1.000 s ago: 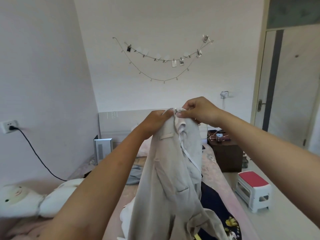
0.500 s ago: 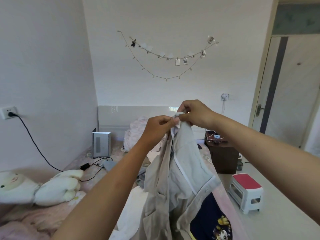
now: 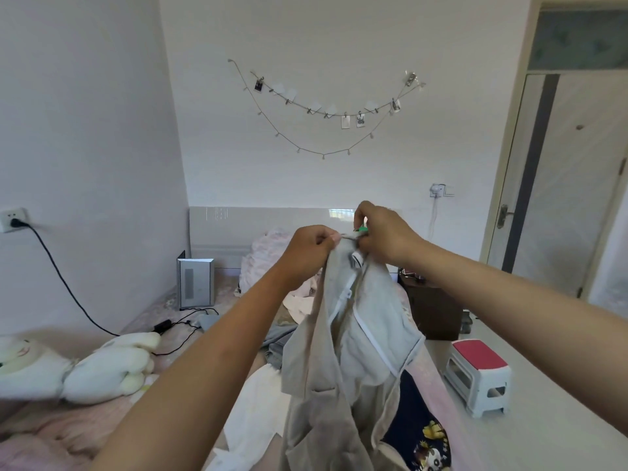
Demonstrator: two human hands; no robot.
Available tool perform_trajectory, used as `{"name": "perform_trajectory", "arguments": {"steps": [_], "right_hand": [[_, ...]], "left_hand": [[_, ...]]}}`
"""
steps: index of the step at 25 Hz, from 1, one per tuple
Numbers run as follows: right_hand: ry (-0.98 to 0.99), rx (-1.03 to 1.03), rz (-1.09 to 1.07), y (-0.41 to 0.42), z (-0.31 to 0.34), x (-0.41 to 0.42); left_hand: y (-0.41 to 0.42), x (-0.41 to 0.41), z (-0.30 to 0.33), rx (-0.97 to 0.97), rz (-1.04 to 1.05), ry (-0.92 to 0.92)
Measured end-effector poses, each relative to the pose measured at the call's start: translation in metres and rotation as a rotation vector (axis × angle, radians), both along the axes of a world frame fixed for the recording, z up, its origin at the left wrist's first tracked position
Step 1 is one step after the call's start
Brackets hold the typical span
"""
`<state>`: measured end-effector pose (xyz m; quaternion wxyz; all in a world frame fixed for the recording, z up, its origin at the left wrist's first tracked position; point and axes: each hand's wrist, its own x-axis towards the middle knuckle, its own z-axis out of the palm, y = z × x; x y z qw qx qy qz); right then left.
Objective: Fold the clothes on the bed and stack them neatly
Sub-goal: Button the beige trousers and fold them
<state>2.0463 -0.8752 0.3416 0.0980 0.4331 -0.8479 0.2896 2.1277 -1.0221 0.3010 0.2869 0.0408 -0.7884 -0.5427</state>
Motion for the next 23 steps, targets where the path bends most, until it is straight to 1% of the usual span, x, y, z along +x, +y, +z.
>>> {"name": "perform_trajectory", "arguments": {"steps": [1,2,3,5,6,8,9,10,11,13,15,16,20,23], "right_hand": [[0.039,-0.015,-0.024,-0.002,-0.001,0.004],[0.006,-0.062,-0.044,-0.004,-0.001,0.006],[-0.111,-0.144,-0.06,-0.006,0.0,0.007],[-0.477,-0.299,-0.042,-0.009,0.006,0.009],[-0.652,-0.343,0.008,-0.008,0.008,0.009],[-0.928,-0.402,0.16,-0.004,0.012,0.005],[-0.98,-0.395,0.241,0.0,0.012,0.002],[-0.944,-0.354,0.294,0.003,0.011,0.0],[-0.843,-0.292,0.308,0.006,0.009,-0.002],[-0.577,-0.193,0.237,0.009,0.007,-0.005],[-0.363,-0.178,0.187,0.007,0.006,-0.004],[-0.291,-0.194,0.188,0.004,0.005,-0.002],[-0.177,-0.253,0.18,-0.013,0.007,0.005],[-0.173,-0.311,0.109,-0.025,0.018,0.002]], "left_hand": [[0.004,0.0,0.001,-0.02,-0.011,-0.017],[0.008,0.0,0.002,-0.047,-0.018,-0.037],[0.011,0.0,0.002,-0.08,-0.022,-0.054],[0.012,0.001,0.004,-0.169,-0.003,-0.07],[0.011,0.002,0.005,-0.188,0.016,-0.06],[0.006,0.003,0.007,-0.127,0.046,-0.02],[0.003,0.005,0.008,-0.078,0.053,-0.007],[0.001,0.006,0.009,-0.034,0.052,0.002],[-0.001,0.006,0.011,-0.004,0.047,0.01],[-0.003,0.005,0.012,0.005,0.047,0.021],[-0.002,0.004,0.012,0.007,0.071,0.036],[-0.002,0.005,0.012,0.017,0.081,0.047],[-0.012,0.015,0.014,0.029,0.121,0.096],[-0.019,0.037,-0.004,-0.046,0.218,0.125]]}}
